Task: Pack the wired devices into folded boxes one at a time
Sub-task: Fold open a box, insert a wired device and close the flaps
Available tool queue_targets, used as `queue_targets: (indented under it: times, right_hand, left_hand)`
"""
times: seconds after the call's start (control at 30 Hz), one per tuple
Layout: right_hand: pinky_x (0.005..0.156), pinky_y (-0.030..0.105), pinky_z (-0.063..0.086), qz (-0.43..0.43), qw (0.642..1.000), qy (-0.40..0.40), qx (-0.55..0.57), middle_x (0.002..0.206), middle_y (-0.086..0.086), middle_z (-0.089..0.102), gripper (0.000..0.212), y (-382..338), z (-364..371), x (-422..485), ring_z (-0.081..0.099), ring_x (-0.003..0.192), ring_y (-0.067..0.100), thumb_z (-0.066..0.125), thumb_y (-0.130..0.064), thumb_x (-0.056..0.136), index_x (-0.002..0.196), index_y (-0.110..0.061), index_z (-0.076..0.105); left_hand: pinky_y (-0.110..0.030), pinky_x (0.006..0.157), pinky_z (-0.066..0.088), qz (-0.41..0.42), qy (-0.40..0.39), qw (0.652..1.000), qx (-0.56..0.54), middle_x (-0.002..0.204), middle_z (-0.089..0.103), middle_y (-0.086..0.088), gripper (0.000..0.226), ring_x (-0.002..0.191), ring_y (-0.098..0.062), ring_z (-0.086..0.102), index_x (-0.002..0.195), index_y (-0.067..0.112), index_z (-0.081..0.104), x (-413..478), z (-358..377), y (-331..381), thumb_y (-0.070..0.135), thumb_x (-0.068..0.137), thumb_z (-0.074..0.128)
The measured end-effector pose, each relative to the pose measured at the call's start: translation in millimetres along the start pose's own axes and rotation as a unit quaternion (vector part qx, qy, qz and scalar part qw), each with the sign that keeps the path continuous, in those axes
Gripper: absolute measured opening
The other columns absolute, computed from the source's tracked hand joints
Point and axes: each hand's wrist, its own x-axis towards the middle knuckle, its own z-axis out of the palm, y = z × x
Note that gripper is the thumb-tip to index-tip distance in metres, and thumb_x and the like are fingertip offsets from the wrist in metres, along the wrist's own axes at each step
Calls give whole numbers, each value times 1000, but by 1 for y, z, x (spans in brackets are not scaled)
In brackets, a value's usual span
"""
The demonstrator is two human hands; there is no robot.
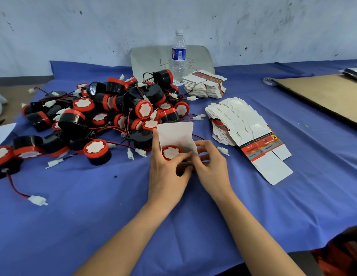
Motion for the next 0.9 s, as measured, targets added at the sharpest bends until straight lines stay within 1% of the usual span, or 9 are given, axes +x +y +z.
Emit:
queue_targets:
  times: [0.07, 0.17, 0.27, 0.37, 0.47, 0.53, 0.67, 0.8, 0.9]
  right_hand:
    - [70, 22, 53, -4, 1000, -2, 2, 91, -8, 67, 28, 0, 0, -1, 62, 79, 5, 58, -4, 87, 103, -27, 62]
    - [69, 19, 52, -5, 1000, -2, 1, 91, -7, 67, 30, -1, 1, -2, 62, 78, 5, 57, -2, 85, 101, -28, 62]
    - [69, 22, 52, 1, 1000, -5, 3, 88, -8, 69, 25, -1, 1, -2, 61, 75, 6, 57, -3, 85, 98, -23, 64]
    - [71, 27, 53, 4, 1000, -6, 3, 89, -9, 70, 22, -1, 1, -2, 62, 76, 7, 57, -4, 86, 98, -20, 65]
    - [72, 30, 54, 2, 1000, -4, -4, 89, -9, 70, 21, 0, 1, -1, 62, 76, 8, 57, -6, 87, 98, -21, 65]
    - [72, 31, 54, 1, 1000, -3, -11, 88, -9, 69, 19, 1, 2, -1, 62, 76, 8, 57, -7, 88, 98, -21, 66]
    - [71, 30, 55, -5, 1000, -1, -18, 85, -9, 69, 18, 4, 3, 0, 63, 75, 7, 56, -8, 89, 98, -20, 65]
    - [69, 24, 52, -31, 999, -5, -33, 87, -11, 68, 23, 6, 4, 1, 62, 77, 4, 54, -9, 92, 97, -31, 60]
    - [71, 19, 49, -49, 998, -8, -38, 95, -15, 67, 33, 6, 4, 1, 61, 84, 5, 51, -10, 95, 102, -41, 55]
  left_hand:
    - [-43, 116, 27, 11, -2, 998, 64, 157, -20, 5, 39, 149, -30, 3, 120, 38, 67, -2, -1, 1, 25, 83, 75]
    - [-67, 110, 22, 32, -3, 981, 192, 160, -18, 2, 45, 147, -40, -6, 125, 43, 61, -3, -4, 7, 34, 83, 73]
    - [-79, 101, 9, 85, 4, 964, 252, 162, 4, 2, 36, 146, -44, 1, 114, 35, 68, -2, -7, 14, 32, 79, 76]
    - [-87, 93, 6, 90, -11, 956, 278, 157, 28, 5, 31, 145, -45, 2, 112, 33, 69, -2, -10, 16, 30, 82, 75]
    - [-86, 89, -6, 47, -39, 957, 283, 147, 44, 8, 32, 146, -47, 1, 120, 33, 66, -5, -11, 18, 30, 88, 68]
    - [-85, 91, -7, 10, -69, 959, 274, 143, 46, 12, 39, 146, -44, -4, 134, 35, 55, -5, -10, 19, 31, 95, 59]
    - [-83, 95, 0, -14, -108, 955, 276, 152, 30, 16, 48, 146, -41, -13, 147, 39, 33, -4, -7, 20, 24, 102, 45]
    - [-82, 97, 4, -28, -135, 948, 288, 159, 10, 18, 67, 143, -41, -24, 152, 40, 14, -8, -7, 20, 8, 100, 41]
    - [-83, 96, 1, -21, -127, 952, 277, 158, 12, 19, 59, 144, -39, -24, 151, 38, 21, -11, -6, 18, 15, 101, 43]
